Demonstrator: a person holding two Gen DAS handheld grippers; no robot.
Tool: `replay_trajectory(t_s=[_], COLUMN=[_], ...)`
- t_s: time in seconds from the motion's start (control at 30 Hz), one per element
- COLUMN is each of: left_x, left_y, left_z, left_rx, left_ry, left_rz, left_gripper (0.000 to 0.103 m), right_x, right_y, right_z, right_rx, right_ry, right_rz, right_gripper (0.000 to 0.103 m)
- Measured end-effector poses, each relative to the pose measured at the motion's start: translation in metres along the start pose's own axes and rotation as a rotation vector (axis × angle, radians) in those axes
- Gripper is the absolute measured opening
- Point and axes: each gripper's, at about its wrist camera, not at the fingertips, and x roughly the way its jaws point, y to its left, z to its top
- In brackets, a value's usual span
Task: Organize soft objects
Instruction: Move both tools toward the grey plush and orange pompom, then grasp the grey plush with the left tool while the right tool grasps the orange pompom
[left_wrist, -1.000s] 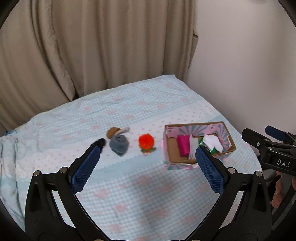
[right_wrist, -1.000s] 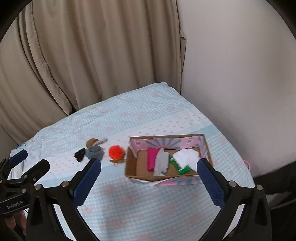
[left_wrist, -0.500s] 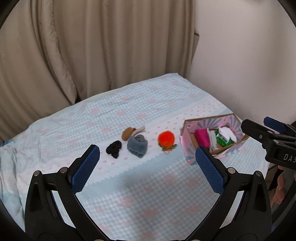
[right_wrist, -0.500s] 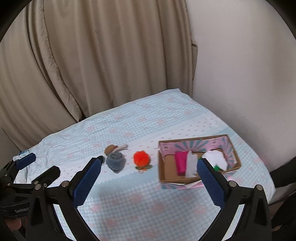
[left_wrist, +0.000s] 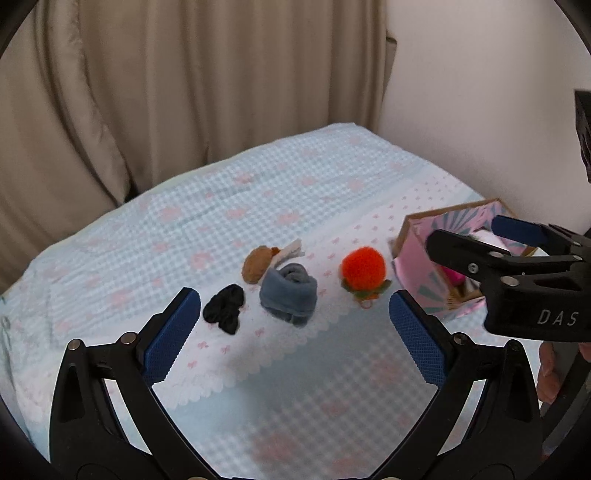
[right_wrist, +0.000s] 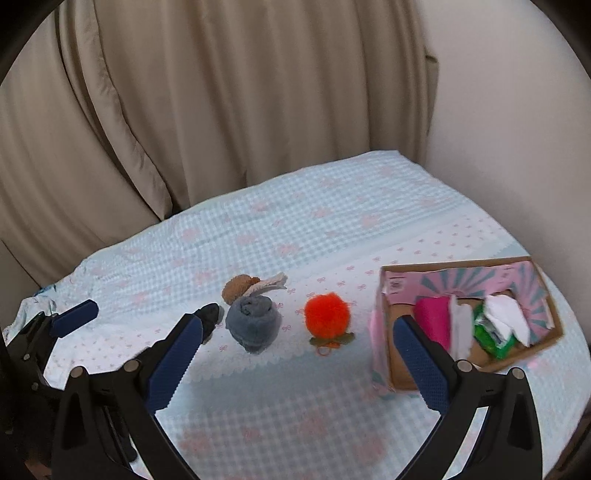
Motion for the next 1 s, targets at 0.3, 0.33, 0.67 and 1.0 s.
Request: replay_trajectory(t_s=[0.3,0.33,0.67,1.0], left_x=[0.110,0.126,0.195,0.226], left_y=[0.002,0.001,-0.002,-0.003], left_z=[-0.020,-0.023,-0.047,-0.048], left_rx=[0.045,0.056,0.059,0.081], left_ry=[0.034,0.045,0.064,0.070], left_rz=[-0.038,-0.037,-0.025,0.028], left_gripper=[0.095,0.094,0.092,0.073], right_x=[0.110,0.124,0.201,0.244], right_y=[0.001,0.000,-0.021,-0.036], right_z=[-0.011,-0.014,-0.039,-0.047], right_rx=[-0.043,-0.044,0.000,0.051], right_ry=[0.072,0.086,0.144,0.195], right_rz=[-0.048,-0.059,-0.104,-0.083], right_gripper=[0.091,0.090,0.085,0.062])
